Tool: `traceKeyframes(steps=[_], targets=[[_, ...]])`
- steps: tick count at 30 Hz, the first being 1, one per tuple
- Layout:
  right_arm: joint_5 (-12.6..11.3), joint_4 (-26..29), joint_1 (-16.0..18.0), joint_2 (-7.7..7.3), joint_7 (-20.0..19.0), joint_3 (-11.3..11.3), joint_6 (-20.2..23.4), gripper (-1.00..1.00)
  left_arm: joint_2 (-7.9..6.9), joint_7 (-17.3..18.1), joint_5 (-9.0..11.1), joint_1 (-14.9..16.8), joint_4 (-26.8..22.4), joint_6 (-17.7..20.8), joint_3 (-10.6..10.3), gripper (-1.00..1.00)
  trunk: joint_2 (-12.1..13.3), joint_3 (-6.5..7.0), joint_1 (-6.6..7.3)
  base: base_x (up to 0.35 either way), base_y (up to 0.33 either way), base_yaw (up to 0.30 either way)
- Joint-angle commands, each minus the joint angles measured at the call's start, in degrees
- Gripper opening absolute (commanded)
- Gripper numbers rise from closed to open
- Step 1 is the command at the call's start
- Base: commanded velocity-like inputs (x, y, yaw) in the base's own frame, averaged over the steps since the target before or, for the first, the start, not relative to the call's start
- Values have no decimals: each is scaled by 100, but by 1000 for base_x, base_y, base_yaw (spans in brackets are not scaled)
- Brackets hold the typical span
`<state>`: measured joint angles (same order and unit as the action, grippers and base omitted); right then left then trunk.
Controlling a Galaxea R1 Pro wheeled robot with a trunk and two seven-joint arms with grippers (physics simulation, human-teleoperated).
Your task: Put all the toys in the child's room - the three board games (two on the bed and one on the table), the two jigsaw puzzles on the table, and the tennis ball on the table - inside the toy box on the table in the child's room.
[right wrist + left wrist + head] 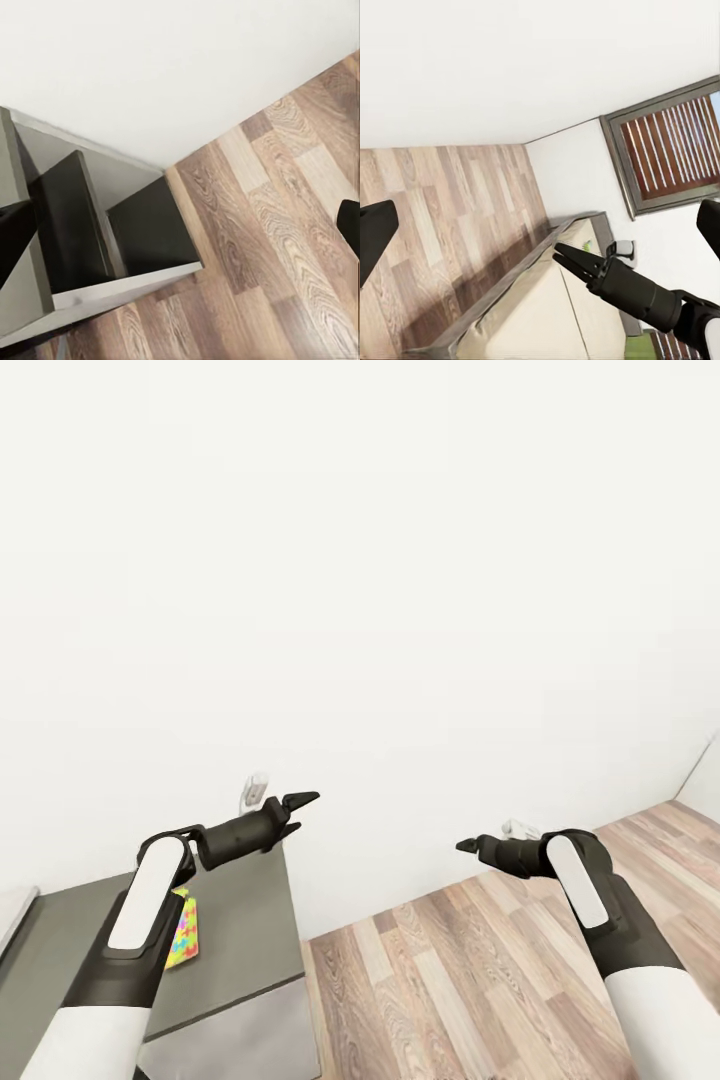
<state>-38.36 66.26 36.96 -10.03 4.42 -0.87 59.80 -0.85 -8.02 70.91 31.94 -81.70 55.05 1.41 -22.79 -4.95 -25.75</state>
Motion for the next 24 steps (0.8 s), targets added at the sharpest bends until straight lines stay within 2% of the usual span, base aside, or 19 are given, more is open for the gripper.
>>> traceKeyframes(steps=[1, 11, 16, 20, 23, 24], targets=[[-51, 2, 7, 1, 46, -1, 20, 100, -1, -60, 65, 4, -7, 23, 6, 100, -13, -12, -4, 0, 0, -287], [-61, -39, 10, -6, 38, 264, 20, 100, -24, -124, 43, 5, 3, 26, 6, 100, -13, 4, -4, 0, 0, -287], [-70, -62, 7, -14, 36, 367, 20, 100, 4, -215, 14, 61, 187, 8, -14, 100, -13, 12, -4, 0, 0, -287], [-63, -187, 7, -27, 36, 402, 20, 100, 35, -327, -87, 209, 516, -3, -46, 100, -13, 15, -4, 0, 0, -287], [-52, -436, 10, -45, 34, 416, 20, 100, 118, -394, -311, 327, 960, -110, -102, 100, -13, 17, -4, 0, 0, -287], [-52, -436, 10, -45, 34, 416, 20, 100, 118, -394, -311, 327, 960, -110, -102, 100, -13, 17, -4, 0, 0, -287]])
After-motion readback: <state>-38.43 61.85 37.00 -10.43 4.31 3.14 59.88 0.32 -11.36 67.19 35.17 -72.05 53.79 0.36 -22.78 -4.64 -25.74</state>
